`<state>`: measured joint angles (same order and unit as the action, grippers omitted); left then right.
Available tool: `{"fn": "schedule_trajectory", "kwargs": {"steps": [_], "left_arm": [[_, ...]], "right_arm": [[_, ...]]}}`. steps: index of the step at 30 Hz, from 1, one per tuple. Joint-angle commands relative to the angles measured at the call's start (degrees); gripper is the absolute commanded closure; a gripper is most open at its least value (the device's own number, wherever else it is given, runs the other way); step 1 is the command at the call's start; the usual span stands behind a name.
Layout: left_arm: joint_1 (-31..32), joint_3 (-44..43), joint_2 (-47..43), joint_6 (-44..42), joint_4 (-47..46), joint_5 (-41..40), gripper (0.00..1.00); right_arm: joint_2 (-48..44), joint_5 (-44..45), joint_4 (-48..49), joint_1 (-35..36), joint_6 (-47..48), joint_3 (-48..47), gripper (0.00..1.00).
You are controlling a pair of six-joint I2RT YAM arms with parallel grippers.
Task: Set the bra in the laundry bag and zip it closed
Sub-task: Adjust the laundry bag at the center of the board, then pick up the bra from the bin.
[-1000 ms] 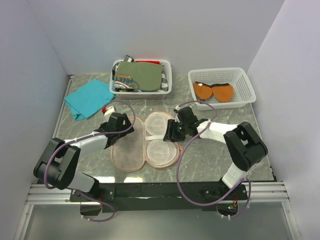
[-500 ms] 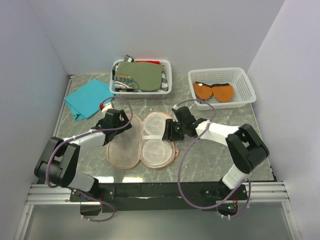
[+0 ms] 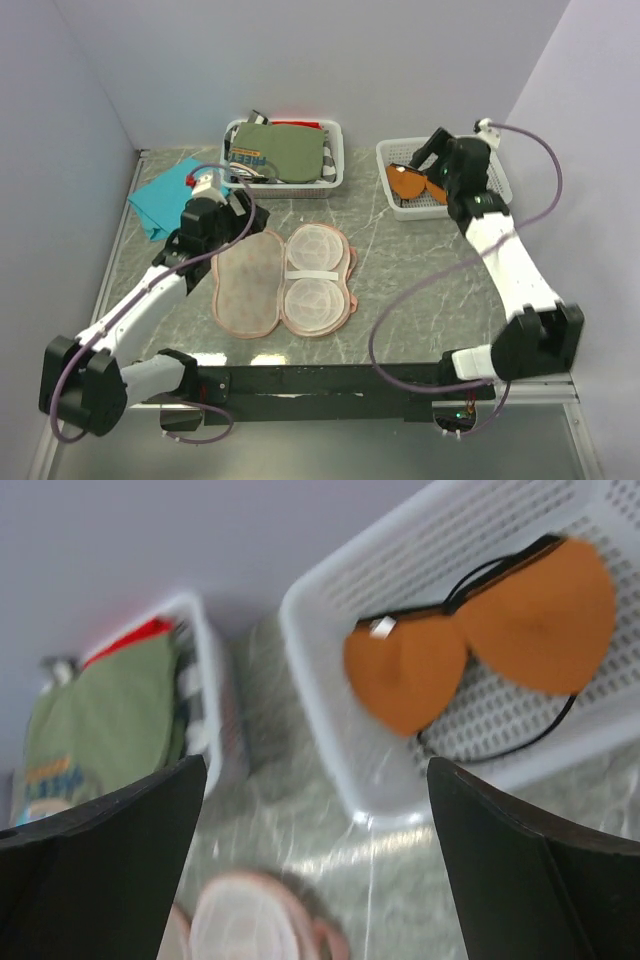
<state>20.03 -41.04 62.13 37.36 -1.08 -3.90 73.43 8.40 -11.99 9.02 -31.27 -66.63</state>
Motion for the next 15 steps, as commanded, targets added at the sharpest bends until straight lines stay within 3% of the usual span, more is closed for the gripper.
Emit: {"fn": "schedule_trajectory", "kwargs": {"steps": [1,5,8,15], "left_arm": [[-0.4,-7.0,5.6,-3.4,4.8,10.9,0.04],[-0.5,-3.8,3.5,-5.3,1.5,15.8,0.04],[-0.5,-0.7,0.2,-5.2,-1.8,16.6,0.04],[-0.6,-4.2,2.1,-9.3,7.6,10.6,0.04]], "right_arm": [[14.6,5.0,-2.1,-5.3,-2.5,-10.8,0.00],[25.8,11.9,-4.6,-8.7,-2.6,-21.0,0.00],[34.4,12.0,-9.7,-11.5,-1.7,-30.5,0.00],[45.4,12.1,-10.2,-14.0,0.0,-40.6,0.00]]}}
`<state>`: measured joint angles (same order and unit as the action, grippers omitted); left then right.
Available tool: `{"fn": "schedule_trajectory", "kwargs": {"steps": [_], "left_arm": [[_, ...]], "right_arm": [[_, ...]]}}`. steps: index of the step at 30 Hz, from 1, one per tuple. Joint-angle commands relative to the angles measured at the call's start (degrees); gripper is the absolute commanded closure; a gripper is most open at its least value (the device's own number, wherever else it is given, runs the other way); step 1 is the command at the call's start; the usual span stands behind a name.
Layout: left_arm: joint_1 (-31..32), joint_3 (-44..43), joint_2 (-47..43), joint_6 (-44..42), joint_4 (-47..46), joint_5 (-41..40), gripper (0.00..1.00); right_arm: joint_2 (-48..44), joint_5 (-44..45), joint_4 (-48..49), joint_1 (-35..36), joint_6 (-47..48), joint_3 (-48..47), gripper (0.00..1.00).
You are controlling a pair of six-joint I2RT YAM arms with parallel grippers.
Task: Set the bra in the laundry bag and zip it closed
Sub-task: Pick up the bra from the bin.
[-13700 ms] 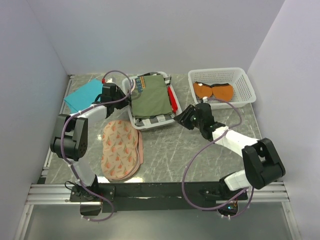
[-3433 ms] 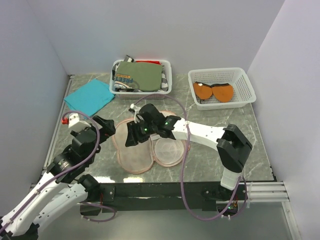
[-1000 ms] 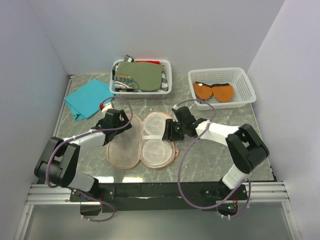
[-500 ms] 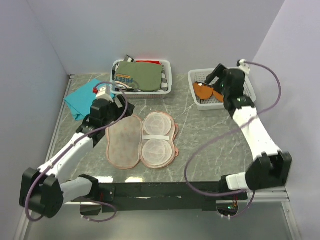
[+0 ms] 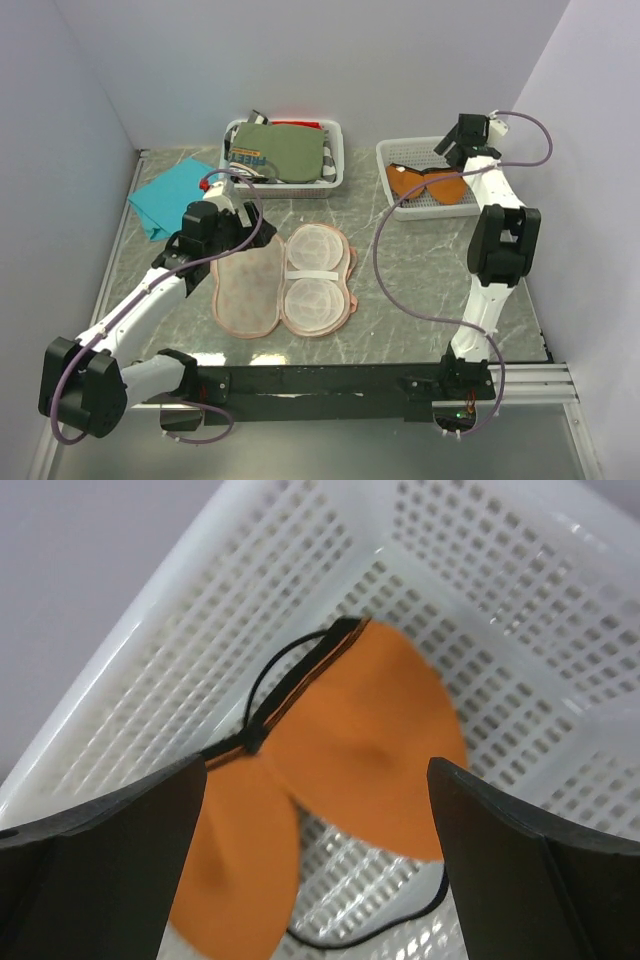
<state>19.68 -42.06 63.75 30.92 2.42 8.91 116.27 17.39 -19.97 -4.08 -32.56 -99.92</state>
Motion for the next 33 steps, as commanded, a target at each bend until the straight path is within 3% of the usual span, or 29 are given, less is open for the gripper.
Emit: {"fn": "schedule_trajectory", "kwargs": {"steps": [1,7,20,23,33], "left_arm": [[-0.3,-2.9,0.4,-2.6,2.8,-0.3,0.04],[-0.3,-3.1,1.4,-1.7,1.4,-0.1,0.04],[-0.3,-2.6,4.8,-2.3,2.7,-1.6,0.04],[-0.3,-3.5,6.0,-2.8,3.6,-2.1,0.03],[-0.3,-3.3,6.9,-2.8,3.4,-4.2,0.03]], "right_arm": [[4.8,4.5,-2.5,-1.1,1.4,-9.9,0.00],[15.2,1.3,-8.8,-4.5,1.8,-22.7,0.00],[21.4,-3.9,-7.5,-8.8,7.1,-27.0,0.06],[23.2,-10.1,-8.2,-9.4,9.3,-29.3,0.15],[26.7,-18.6,-11.6,-11.1,8.6,-32.0,0.17]]}}
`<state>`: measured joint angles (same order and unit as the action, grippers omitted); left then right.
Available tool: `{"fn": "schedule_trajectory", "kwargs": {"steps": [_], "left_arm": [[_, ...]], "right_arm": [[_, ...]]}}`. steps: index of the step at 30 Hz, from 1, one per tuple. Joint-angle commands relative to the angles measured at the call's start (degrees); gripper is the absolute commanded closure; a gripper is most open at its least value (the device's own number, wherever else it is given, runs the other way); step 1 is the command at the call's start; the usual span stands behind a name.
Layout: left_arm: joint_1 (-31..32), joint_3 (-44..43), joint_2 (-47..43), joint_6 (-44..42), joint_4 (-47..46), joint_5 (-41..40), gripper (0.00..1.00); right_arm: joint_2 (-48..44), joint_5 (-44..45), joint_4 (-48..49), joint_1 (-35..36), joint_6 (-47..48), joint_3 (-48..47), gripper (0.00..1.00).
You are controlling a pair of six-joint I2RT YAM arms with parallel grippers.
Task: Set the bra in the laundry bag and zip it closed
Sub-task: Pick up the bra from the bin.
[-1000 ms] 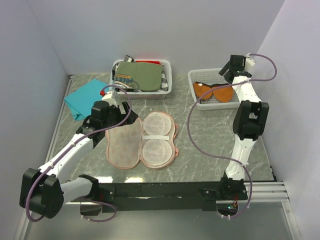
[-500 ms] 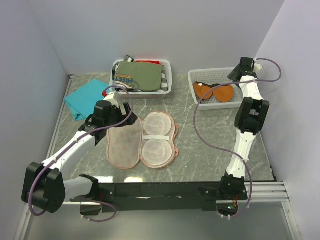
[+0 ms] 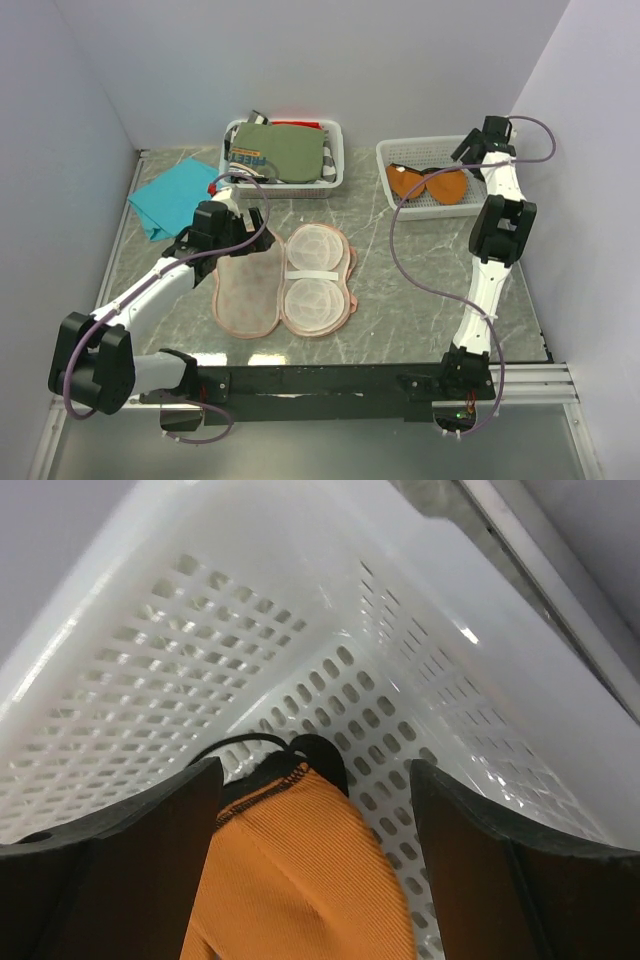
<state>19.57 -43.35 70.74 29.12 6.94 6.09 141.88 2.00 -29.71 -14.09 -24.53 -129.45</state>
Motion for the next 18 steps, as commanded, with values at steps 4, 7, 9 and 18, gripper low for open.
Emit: {"fn": "schedule_trajectory", "kwargs": {"steps": [4,7,9,18], "left_arm": [[-0.1,-1.4,-0.8,-1.0,-2.1,-2.0,0.04],[-0.1,-1.4,-0.4,-1.4,-1.8,-2.0,0.04],[-0.1,-1.3,-0.6,-1.4,-1.6,-2.8,0.04],[-0.1,0.3,-2.7,-1.1,-2.4,-4.6,0.04]], "right_arm": [[1.6,-3.3,-2.1,-1.3,0.5,-1.4,0.19],[2.1,-4.4,-2.9,-1.4,0.6,-1.9,0.21],[1.9,-5.0,-3.1,-1.4,0.7,-1.8,0.22],[0.3,-9.1,-0.7,-1.4,0.9,1.6,0.86]]}}
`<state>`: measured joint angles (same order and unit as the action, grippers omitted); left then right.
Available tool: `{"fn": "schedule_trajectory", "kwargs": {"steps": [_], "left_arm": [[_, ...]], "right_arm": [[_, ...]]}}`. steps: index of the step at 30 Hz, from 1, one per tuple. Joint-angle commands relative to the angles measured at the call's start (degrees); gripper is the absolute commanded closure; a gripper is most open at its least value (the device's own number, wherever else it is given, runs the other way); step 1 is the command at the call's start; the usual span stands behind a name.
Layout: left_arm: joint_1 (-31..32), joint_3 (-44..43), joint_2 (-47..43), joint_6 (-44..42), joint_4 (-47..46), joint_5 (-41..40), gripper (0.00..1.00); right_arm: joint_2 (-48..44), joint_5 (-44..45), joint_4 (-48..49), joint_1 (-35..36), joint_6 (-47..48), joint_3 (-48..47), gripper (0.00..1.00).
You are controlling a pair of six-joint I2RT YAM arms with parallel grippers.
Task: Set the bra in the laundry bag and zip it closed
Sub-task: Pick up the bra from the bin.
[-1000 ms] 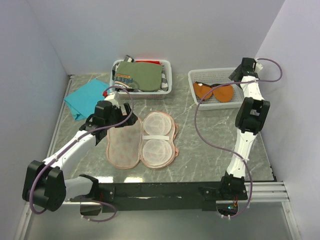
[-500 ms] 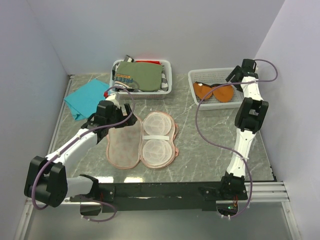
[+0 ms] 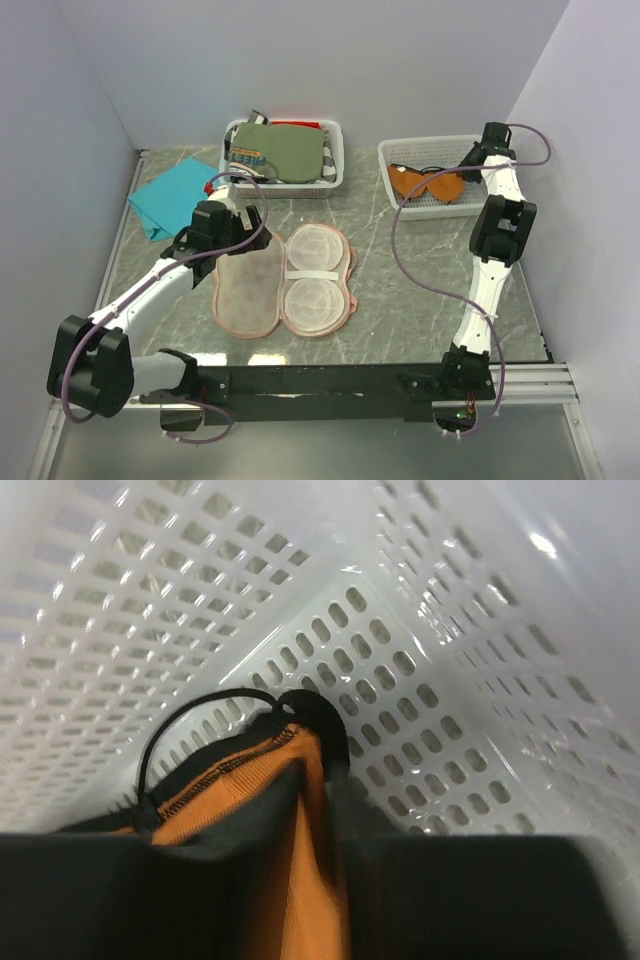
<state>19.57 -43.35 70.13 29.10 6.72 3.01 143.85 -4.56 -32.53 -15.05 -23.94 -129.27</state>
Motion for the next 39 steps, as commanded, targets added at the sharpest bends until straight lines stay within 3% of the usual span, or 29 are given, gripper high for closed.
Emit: {"fn": "schedule_trajectory", "kwargs": {"steps": [1,4,10,21,28,39], "left_arm": [[-0.1,0.5,-2.2,-1.0,-2.2,-1.7,0.04],[-0.1,1.0,-2.6,-0.7,-2.5,-1.6,0.04],[-0.1,1.0,-3.1,0.0,-2.6,-1.5,0.04],[-0.1,1.6,-5.3,1.2,-3.0,0.2,0.04],[-0.1,1.6,-6.2,2.4,-3.6,3.7,0.04],[-0.1,2.8,-8.9,3.5,-4.3,4.5,0.03]], "right_arm": [[-2.1,-3.0,2.5,-0.4,0.3,1.8,0.91],[-4.7,-6.3,7.4,-0.3,0.0,5.5,1.00],[-14.8,-12.1,22.1,1.4,-2.2,19.7,1.00],[-29.9,0.9,26.6,8.3,3.5,27.0,1.00],[-38.2,7.8,24.4,12.1,7.9,28.5,1.00],[-58.2,7.2,26.3,14.8,7.9,36.9,1.00]]}}
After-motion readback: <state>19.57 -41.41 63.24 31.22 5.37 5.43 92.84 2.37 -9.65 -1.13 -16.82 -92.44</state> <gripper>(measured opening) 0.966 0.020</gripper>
